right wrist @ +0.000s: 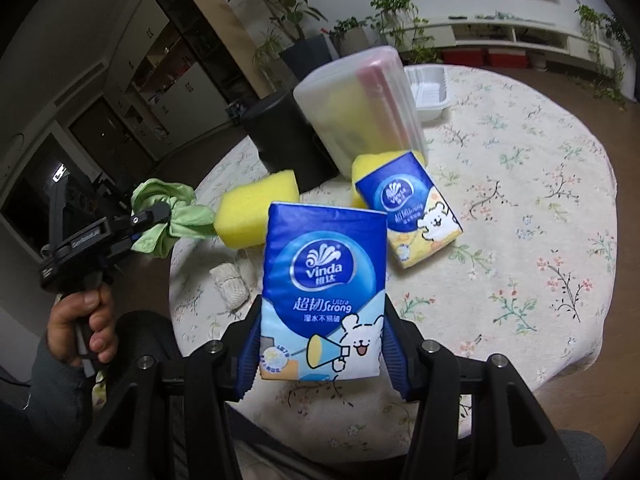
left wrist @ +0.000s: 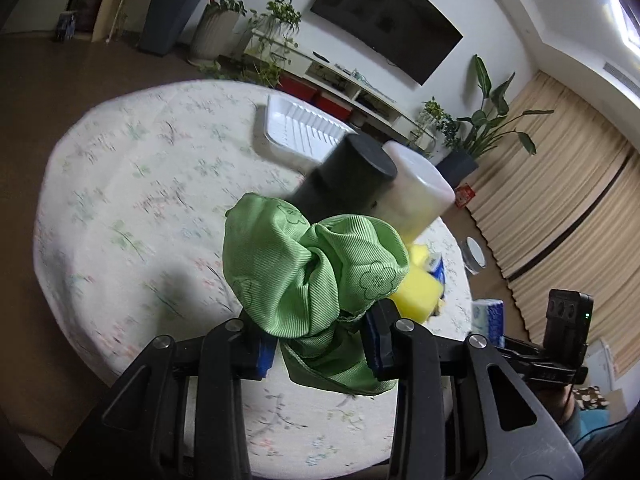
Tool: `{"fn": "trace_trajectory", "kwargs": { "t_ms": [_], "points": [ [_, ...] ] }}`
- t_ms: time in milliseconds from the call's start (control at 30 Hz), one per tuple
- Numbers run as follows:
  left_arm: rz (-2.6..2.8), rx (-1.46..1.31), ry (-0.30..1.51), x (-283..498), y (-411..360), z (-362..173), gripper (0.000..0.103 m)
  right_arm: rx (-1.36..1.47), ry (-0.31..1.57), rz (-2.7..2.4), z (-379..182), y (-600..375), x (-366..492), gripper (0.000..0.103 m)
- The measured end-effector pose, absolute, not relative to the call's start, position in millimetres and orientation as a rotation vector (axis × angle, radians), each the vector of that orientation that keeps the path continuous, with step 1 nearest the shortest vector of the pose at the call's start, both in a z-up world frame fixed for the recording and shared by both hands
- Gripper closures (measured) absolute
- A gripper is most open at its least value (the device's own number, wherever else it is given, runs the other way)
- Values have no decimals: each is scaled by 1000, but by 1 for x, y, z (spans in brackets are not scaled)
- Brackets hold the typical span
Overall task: Organize soft objects
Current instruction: 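Grasp the green cloth with the left gripper while the right gripper grasps the Vinda pack, then drop the green cloth into the white tray while the right gripper drops the Vinda pack beside it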
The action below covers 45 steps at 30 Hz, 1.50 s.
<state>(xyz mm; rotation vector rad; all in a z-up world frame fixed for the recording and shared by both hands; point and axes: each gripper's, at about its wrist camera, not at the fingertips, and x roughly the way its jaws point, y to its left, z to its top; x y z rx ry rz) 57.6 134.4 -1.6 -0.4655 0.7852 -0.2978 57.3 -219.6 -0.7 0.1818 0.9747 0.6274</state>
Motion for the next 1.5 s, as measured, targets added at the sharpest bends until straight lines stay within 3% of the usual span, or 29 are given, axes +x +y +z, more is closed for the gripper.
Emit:
{"fn": "trace_trajectory", "kwargs": {
  "t_ms": [367,600,833,1133,1500],
  "points": [
    [-193,-340,712,114,170,33,71,221,1018,534,14,-282,96,48],
    [-170,-260,728,197,188,44,71,193,1021,294,10,-352,182,48],
    [-259,-60,747,280,147,66,71,184,972,141,29,-406,292,48],
    [-395,157,813,360,65,57,71,-53,916,319,60,-305,402,48],
    [-446,232,898,393,30,12,71,-284,994,591,20,-170,442,48]
  ]
}}
